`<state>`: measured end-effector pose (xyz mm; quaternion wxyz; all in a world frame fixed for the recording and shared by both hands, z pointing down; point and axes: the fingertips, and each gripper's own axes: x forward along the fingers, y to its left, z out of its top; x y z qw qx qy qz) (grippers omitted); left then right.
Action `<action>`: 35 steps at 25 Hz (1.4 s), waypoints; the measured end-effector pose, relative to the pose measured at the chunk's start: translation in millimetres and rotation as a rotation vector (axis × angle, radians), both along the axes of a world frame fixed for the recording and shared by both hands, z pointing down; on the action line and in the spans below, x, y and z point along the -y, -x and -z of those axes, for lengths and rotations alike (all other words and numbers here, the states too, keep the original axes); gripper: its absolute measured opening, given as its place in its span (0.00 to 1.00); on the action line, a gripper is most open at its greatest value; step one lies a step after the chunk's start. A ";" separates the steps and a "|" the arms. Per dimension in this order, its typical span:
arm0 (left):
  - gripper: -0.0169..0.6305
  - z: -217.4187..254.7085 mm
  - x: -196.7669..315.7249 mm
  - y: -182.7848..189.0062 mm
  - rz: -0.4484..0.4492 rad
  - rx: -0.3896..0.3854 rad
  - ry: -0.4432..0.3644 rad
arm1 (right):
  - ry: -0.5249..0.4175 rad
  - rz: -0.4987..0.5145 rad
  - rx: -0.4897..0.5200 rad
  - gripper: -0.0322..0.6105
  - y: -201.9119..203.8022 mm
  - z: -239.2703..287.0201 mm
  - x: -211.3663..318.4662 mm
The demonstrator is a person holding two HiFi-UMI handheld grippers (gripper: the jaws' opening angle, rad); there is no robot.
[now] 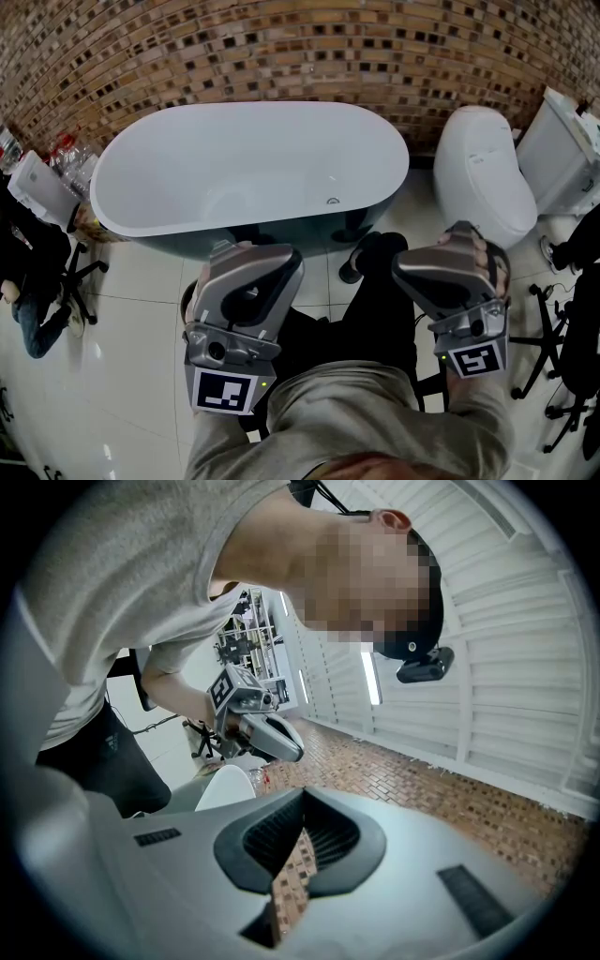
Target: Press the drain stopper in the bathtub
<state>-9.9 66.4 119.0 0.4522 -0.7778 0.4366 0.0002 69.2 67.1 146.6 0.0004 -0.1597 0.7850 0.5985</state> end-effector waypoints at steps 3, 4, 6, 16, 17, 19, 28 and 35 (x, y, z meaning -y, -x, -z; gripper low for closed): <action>0.03 0.4 0.6 0.5 0.000 -0.002 0.001 | 0.001 -0.002 0.001 0.05 0.3 0.6 0.8; 0.03 0.4 1.1 0.4 0.000 -0.002 0.001 | 0.001 -0.002 0.001 0.05 0.4 0.7 1.2; 0.03 0.2 1.7 0.5 0.001 -0.003 0.001 | 0.000 -0.002 0.000 0.05 0.4 0.5 1.8; 0.03 0.5 2.1 2.1 0.004 -0.009 0.001 | 0.001 -0.004 -0.003 0.05 0.7 -1.0 3.0; 0.03 0.5 2.2 2.2 0.004 -0.010 0.001 | 0.001 -0.005 -0.003 0.05 0.7 -1.2 3.4; 0.03 0.0 2.4 1.9 0.003 -0.010 0.000 | 0.002 -0.006 -0.004 0.05 0.5 -2.3 4.2; 0.03 -1.0 2.5 1.9 0.004 -0.015 0.001 | 0.003 -0.009 -0.006 0.05 0.2 -5.0 5.6; 0.03 -1.1 2.8 1.8 0.004 -0.019 0.002 | 0.006 -0.014 -0.015 0.05 0.9 -7.2 7.7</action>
